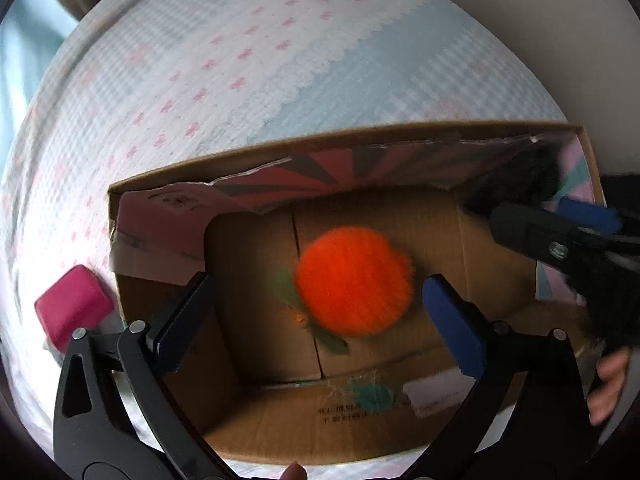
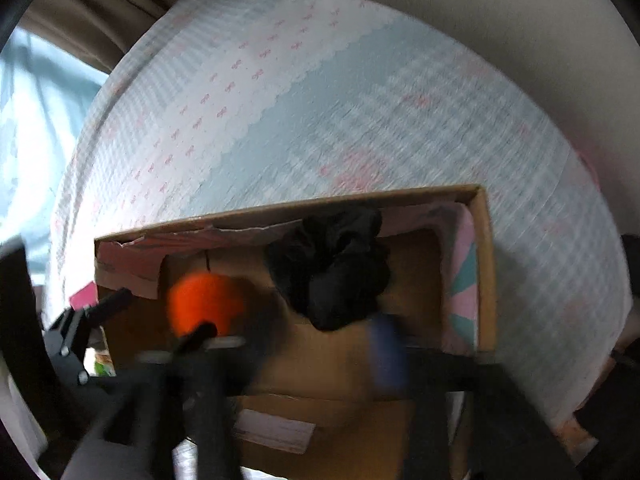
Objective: Organize soft objects
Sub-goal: 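Carry pompom and scrunchie into the cardboard box and open both tools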
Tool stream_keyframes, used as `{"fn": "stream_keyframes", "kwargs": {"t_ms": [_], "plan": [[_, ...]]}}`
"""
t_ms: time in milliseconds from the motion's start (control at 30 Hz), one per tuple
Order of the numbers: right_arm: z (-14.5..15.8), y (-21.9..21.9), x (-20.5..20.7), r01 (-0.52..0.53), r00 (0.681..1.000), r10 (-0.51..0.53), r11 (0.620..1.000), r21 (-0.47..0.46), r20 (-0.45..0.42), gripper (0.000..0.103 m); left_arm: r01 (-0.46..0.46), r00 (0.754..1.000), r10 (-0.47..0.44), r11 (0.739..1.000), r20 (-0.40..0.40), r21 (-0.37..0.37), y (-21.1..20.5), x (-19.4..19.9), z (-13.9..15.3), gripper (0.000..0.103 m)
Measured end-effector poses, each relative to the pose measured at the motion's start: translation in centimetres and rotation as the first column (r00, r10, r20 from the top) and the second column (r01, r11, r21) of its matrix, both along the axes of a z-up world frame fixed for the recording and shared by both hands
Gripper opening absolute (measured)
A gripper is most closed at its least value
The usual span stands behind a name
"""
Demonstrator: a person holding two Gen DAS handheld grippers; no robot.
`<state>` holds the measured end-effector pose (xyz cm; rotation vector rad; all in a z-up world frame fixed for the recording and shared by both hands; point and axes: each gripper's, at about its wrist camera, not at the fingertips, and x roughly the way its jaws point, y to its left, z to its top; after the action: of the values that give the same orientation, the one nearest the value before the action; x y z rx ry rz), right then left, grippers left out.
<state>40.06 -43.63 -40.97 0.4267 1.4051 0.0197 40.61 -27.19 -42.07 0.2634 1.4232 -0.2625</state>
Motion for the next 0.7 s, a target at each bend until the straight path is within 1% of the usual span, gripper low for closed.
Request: {"fn": "stream_keyframes", "kwargs": {"t_ms": [100,267,367,500,533,633,700], "plan": [[0.1,0.1,-0.2,-0.010,1.000,0.010,1.000,0.010,0.014,0.103,0.014,1.000,-0.014,1.000,0.002,0.018,0.0,-0.4,0.1,0.103],[0.6,-0.1,-0.7,0.008,0.999,-0.010,1.000,0.026,0.045,0.103,-0.002,1.000,0.002,1.000,0.012,0.004,0.0,-0.2,0.8,0.103],[1.7,-0.3,-1.3,0.024,0.997,-0.026,0.999,0.026,0.079,0.103,-0.014,0.999,0.015,1.000,0.035,-0.011,0.2,-0.3,2.1,0.103],[4.5,-0.1,-2.3,0.017,0.990,-0.013,1.000,-0.024,0.138,0.103,-0.011,0.996,0.013,1.000,0.090,-0.022,0.5,-1.1,5.0,0.103],[5.6,0.0,-2.6,0.012,0.988,-0.007,0.999,-0.032,0.153,0.103,-0.009,0.994,0.012,1.000,0.113,-0.026,0.7,-1.4,6.2,0.103],[8.1,0.3,-3.6,0.027,0.982,-0.019,0.999,-0.037,0.187,0.103,-0.010,0.987,0.018,0.999,0.161,-0.046,1.1,-2.5,9.3,0.103],[10.4,0.4,-4.6,0.037,0.975,-0.030,0.999,-0.028,0.220,0.103,-0.020,0.980,0.033,0.997,0.198,-0.069,1.7,-3.3,11.7,0.103]]}}
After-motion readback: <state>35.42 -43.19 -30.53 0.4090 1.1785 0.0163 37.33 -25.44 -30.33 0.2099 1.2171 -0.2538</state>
